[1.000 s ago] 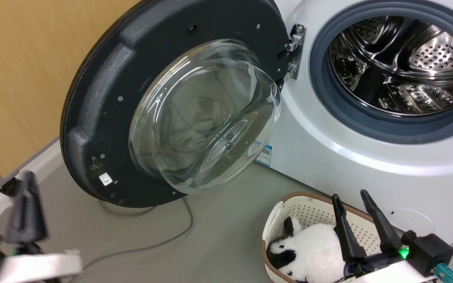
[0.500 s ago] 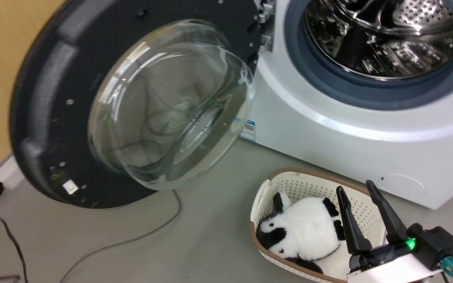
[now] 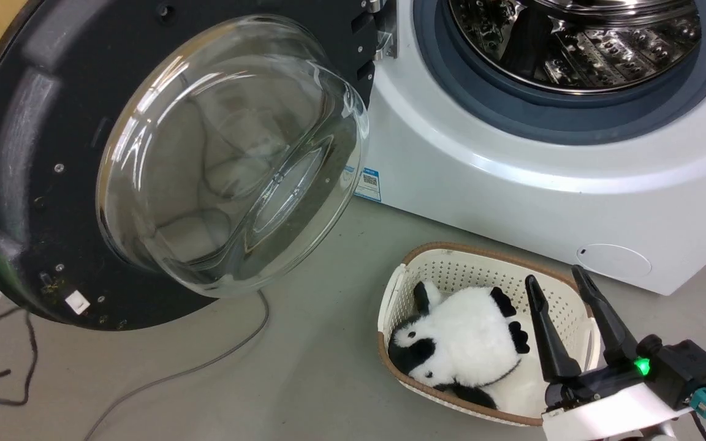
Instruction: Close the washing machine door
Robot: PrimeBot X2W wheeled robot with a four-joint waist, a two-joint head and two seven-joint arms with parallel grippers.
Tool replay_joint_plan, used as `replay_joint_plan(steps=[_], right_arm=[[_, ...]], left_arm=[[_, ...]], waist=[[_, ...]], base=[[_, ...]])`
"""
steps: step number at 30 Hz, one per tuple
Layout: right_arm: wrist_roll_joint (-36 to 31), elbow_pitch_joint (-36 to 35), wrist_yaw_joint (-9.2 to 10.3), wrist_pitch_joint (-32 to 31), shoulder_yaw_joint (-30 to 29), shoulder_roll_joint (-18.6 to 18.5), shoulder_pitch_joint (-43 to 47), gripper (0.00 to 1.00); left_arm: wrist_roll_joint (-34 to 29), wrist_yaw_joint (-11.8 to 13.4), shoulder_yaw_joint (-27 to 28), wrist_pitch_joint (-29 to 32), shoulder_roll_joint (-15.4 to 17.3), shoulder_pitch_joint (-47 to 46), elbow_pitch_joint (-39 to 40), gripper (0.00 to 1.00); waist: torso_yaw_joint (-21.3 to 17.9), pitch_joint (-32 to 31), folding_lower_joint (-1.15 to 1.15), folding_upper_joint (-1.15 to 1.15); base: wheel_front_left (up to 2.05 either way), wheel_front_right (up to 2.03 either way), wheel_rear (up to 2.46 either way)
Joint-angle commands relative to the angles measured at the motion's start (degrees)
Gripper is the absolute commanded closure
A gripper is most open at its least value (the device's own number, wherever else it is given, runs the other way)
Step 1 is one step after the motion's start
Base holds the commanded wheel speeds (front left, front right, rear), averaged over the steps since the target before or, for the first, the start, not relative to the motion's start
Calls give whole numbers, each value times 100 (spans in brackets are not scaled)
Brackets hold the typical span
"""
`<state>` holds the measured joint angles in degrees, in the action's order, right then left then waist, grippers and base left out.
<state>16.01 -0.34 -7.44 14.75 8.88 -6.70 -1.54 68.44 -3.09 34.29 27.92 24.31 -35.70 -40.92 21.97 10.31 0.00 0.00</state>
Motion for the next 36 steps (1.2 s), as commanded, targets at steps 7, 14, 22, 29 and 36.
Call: replay_joint_plan(steps=[7, 14, 22, 29, 36], right_arm=[[-29, 26, -5, 25, -23, 2, -92, 0], [0, 89, -5, 25, 11, 86, -74, 0], [59, 161, -5, 25, -40, 237, 72, 0], [98, 166, -5, 25, -140, 334, 265, 0], [53, 137, -5, 25, -221, 360, 394, 0]], left_arm=[[391, -71, -244, 1384, -117, 218, 29, 100], [796, -68, -340, 2406, -316, 612, 568, 100], [991, 226, -607, 3332, -672, 1415, 1660, 100], [1078, 591, -881, 3872, -1151, 2303, 2874, 100], [1162, 834, -1201, 4030, -1798, 2997, 3877, 100]], waist=[[-2, -54, 0, 0], [-20, -235, 0, 0], [-143, -656, 0, 0], [-394, -977, 0, 0], [-748, -1022, 0, 0]], base=[[0, 0, 0], [0, 0, 0], [0, 0, 0], [0, 0, 0], [0, 0, 0]])
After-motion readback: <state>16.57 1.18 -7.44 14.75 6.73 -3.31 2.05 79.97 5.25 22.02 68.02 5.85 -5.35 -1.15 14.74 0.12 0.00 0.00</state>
